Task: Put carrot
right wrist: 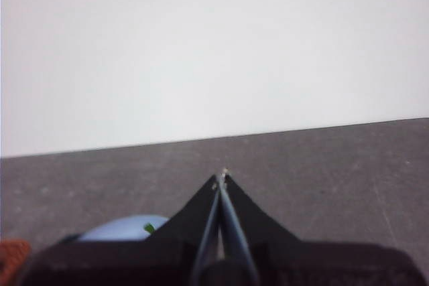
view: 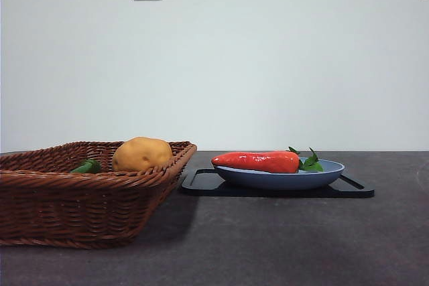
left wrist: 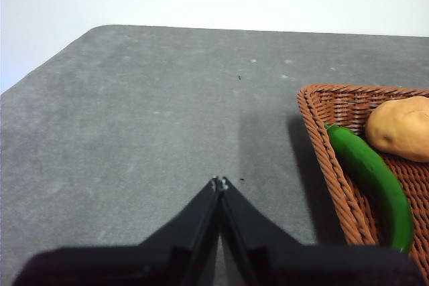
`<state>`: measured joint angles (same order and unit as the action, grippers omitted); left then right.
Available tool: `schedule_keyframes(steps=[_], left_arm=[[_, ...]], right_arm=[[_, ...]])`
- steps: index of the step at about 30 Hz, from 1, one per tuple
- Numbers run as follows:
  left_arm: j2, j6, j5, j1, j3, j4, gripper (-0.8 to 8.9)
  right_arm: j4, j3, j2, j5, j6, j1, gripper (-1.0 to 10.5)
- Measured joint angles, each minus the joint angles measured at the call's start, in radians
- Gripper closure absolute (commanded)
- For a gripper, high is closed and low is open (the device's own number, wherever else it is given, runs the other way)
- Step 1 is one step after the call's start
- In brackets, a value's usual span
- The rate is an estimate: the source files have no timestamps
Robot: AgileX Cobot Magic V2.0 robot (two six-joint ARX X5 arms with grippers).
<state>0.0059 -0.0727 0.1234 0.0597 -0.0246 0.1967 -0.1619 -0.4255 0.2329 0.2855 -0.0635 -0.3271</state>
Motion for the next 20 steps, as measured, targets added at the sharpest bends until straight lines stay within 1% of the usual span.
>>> schedule_keyframes(steps=[3, 7, 9, 12, 20], left_arm=[[0.000, 0.000, 0.000, 0.000, 0.000, 0.000, 8.05], [0.000, 0.000, 0.000, 0.000, 0.000, 0.000, 8.05], [0.000, 0.000, 0.000, 0.000, 0.000, 0.000, 8.05], [0.000, 0.000, 0.000, 0.000, 0.000, 0.000, 8.05], [0.000, 0.000, 0.000, 0.000, 0.000, 0.000, 8.05]], right_arm=[[-0.002, 0.097, -0.061, -0.158, 0.025, 0.134, 9.4], [-0.004, 0.204, -0.122, -0.342, 0.043, 0.284, 9.4], [0.007, 0.249, -0.140, -0.395, 0.050, 0.332, 9.4], [0.014, 0.312, -0.158, -0.415, 0.054, 0.367, 9.4], [0.012, 0.410, -0.207, -0.416, 0.064, 0.367, 9.4]])
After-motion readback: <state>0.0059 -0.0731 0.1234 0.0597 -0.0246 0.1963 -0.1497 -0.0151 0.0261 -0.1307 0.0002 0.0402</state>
